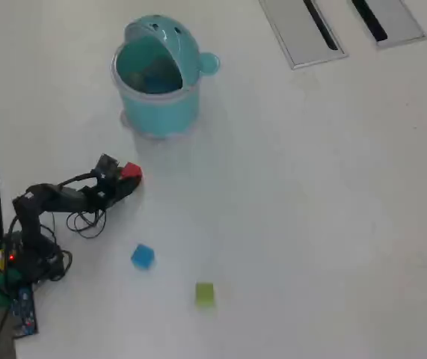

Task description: Grasp RGB lego blocks and put them in the bin one by one.

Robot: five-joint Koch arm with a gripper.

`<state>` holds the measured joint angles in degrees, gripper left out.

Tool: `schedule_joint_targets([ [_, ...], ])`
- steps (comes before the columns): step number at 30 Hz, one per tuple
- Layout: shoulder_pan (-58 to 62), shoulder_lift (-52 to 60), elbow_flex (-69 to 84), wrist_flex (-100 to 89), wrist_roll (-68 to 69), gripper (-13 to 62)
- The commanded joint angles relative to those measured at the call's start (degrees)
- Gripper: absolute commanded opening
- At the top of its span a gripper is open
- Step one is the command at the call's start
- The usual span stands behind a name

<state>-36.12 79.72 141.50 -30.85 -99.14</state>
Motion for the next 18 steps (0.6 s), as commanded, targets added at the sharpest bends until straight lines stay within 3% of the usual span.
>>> schedule_joint_targets([
  [1, -0.6, 0.0, -1.1, -6.9, -0.3, 14.7],
  [4, -1.8, 0.3, -0.4, -8.4, -0.3, 8.7],
  [18, -6.0, 16.2, -0.3, -2.9, -0.2, 8.6],
])
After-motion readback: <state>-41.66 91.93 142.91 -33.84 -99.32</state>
